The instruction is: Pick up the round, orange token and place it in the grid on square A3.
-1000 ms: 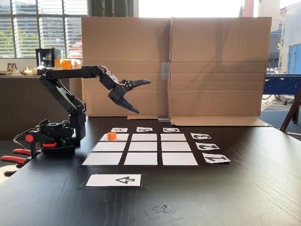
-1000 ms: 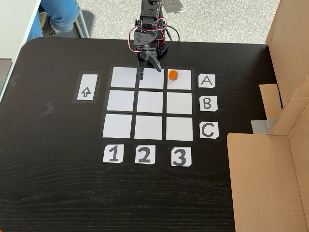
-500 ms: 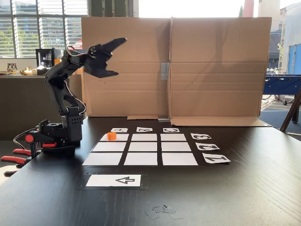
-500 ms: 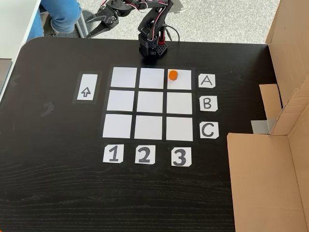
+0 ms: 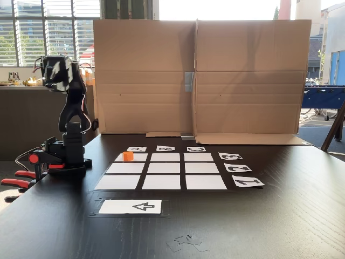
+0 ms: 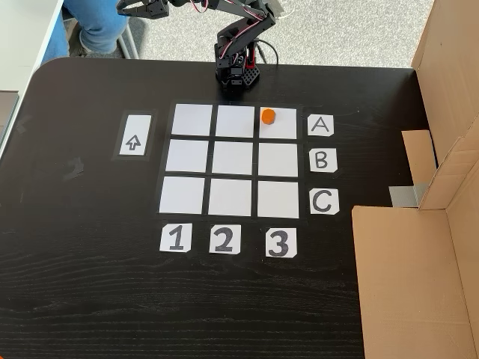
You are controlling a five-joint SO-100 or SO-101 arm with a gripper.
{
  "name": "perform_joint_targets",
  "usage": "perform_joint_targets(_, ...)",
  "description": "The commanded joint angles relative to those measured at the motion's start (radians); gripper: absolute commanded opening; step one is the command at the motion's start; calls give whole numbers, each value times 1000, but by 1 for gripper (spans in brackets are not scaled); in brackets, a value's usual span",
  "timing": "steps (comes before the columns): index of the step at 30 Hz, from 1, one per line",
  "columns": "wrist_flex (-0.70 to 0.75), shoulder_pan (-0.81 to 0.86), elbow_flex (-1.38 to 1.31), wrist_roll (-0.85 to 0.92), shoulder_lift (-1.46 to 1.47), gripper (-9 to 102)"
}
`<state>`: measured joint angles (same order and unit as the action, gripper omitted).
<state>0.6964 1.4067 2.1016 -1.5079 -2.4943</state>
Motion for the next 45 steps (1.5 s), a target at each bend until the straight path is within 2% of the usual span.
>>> perform_joint_targets(1,-15,81,147,-14,-100,-1)
perform_joint_targets(6,8,181,391,-14,-290,-1)
perform_joint_targets(19,216,322,811,21,-833,-1)
perform_joint_targets(29,210,337,890,77,-833,-1)
perform_joint_targets(45,216,345,888,67,-834,-1)
